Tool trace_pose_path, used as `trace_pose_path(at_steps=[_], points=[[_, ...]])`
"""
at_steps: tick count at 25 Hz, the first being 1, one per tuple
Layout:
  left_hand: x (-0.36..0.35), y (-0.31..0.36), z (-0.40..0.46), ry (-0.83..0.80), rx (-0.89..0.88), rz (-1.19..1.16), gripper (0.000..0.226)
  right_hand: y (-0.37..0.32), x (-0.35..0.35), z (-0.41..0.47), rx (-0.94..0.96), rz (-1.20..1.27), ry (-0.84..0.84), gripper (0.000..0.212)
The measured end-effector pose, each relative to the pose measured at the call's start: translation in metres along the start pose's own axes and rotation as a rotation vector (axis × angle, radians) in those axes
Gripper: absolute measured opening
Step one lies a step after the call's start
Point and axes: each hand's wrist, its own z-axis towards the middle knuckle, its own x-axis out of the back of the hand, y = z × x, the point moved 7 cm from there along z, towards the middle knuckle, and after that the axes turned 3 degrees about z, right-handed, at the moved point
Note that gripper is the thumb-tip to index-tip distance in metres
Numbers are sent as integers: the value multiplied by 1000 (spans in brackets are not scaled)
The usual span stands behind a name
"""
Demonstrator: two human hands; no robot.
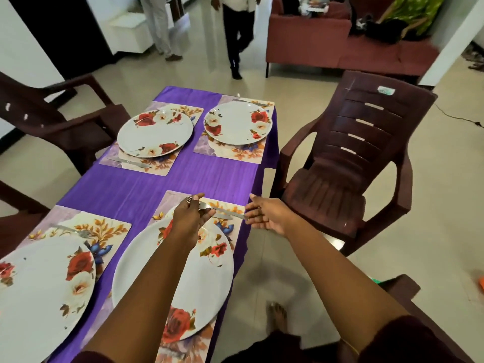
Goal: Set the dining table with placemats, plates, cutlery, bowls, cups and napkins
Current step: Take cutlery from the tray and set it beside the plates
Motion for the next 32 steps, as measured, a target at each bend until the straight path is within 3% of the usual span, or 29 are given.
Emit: trace_pose_path(at_steps=[5, 13, 18, 22, 26, 32], points=[[-17, 13, 35, 70, -16, -10, 22, -28, -16, 46, 1, -61, -175, 34], [-65, 40, 103, 153, -89, -112, 18, -77, 24, 121, 23, 28, -184, 23], [-84, 43, 146, 260, -84, -20, 19, -99, 41, 161, -9, -10, -205, 16], [-81, 55, 181, 272, -84, 70, 10, -121, 42, 187, 26, -9, -155, 16], [-80, 64, 221, 217, -90, 235, 7, -123, 45, 214, 82, -91, -2, 12], [-84, 54, 256, 238, -37, 238, 7, -116, 47, 262, 14, -109, 77, 1]])
